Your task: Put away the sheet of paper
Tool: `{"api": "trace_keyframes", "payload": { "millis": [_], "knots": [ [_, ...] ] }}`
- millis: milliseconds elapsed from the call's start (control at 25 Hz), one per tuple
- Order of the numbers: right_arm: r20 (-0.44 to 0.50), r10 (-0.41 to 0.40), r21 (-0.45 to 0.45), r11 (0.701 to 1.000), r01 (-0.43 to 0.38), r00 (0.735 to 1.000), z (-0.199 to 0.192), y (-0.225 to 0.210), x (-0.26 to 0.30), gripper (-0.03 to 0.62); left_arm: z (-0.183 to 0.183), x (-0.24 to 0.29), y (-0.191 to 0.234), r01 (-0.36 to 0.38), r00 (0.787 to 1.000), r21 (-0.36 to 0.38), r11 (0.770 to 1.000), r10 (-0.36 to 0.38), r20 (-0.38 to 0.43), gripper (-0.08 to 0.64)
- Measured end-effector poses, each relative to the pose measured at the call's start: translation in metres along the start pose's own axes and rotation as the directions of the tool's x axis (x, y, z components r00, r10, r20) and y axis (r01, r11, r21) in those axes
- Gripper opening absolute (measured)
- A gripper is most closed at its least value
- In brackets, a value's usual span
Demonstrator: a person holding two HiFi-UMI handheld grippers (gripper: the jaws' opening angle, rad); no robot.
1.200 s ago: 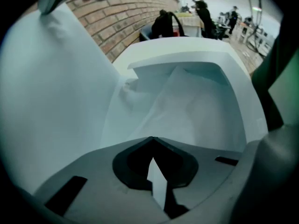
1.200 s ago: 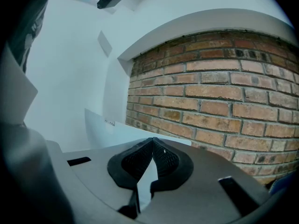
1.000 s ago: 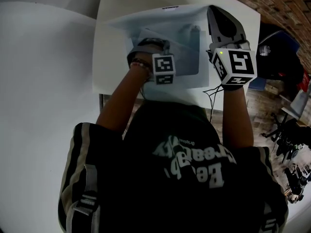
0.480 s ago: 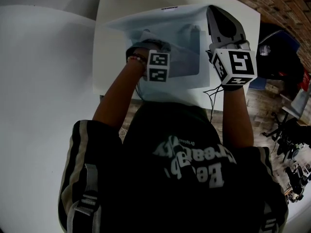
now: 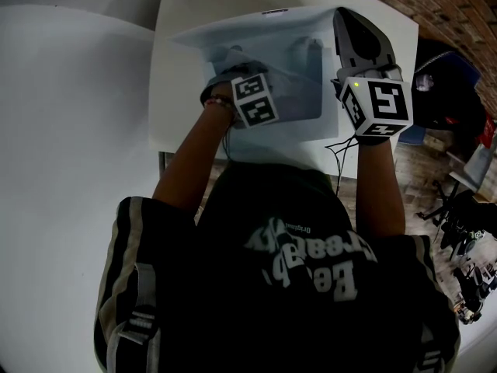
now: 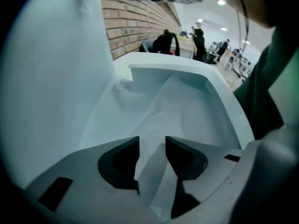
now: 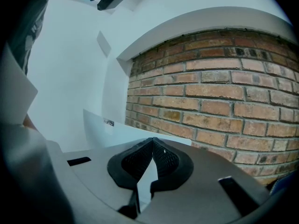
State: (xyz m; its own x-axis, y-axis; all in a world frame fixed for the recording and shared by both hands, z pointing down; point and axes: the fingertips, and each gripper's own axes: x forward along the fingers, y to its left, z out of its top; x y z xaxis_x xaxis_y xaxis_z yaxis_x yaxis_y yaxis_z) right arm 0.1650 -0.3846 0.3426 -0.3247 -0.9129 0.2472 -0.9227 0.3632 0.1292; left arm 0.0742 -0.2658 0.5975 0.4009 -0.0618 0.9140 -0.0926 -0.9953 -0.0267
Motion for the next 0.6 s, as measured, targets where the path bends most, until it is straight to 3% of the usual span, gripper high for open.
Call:
{"api": "trace_keyframes", "payload": {
  "millis": [80, 160, 240, 360, 440, 520, 600],
  "knots": [
    [-0.001, 0.0, 0.001, 1.0, 0.0, 1.0, 0.0, 0.0, 0.0, -0.005, 0.004, -0.008, -0.01, 0.039, 0.999, 0.153, 0.988, -0.039, -0.004, 0.195],
    [-0.001, -0.003, 0.006, 1.0, 0.003, 1.0, 0.0, 0.0, -0.001, -0.005, 0.008, -0.014, -0.027, 0.128, 0.992, 0.284, 0.95, -0.129, -0.016, 0.254],
    [0.001, -0.005, 0.01, 1.0, 0.005, 1.0, 0.0, -0.001, -0.002, -0.005, 0.005, -0.014, -0.04, 0.202, 0.979, 0.366, 0.908, -0.195, -0.058, 0.273],
    [-0.002, -0.004, 0.008, 1.0, 0.004, 1.0, -0.001, 0.0, -0.003, -0.005, -0.01, -0.006, -0.047, 0.284, 0.958, 0.402, 0.87, -0.242, -0.154, 0.276],
    [-0.003, -0.004, 0.009, 1.0, 0.004, 1.0, -0.001, 0.0, -0.003, -0.005, -0.017, -0.001, -0.047, 0.312, 0.948, 0.4, 0.862, -0.252, -0.196, 0.276],
    [-0.003, -0.006, 0.011, 1.0, 0.006, 1.0, -0.002, 0.0, -0.004, -0.005, -0.016, 0.002, -0.045, 0.3, 0.951, 0.385, 0.873, -0.243, -0.191, 0.275],
    [-0.001, -0.007, 0.012, 1.0, 0.007, 1.0, -0.003, 0.0, -0.005, -0.005, -0.012, 0.004, -0.042, 0.264, 0.963, 0.35, 0.899, -0.222, -0.156, 0.275]
  ]
}}
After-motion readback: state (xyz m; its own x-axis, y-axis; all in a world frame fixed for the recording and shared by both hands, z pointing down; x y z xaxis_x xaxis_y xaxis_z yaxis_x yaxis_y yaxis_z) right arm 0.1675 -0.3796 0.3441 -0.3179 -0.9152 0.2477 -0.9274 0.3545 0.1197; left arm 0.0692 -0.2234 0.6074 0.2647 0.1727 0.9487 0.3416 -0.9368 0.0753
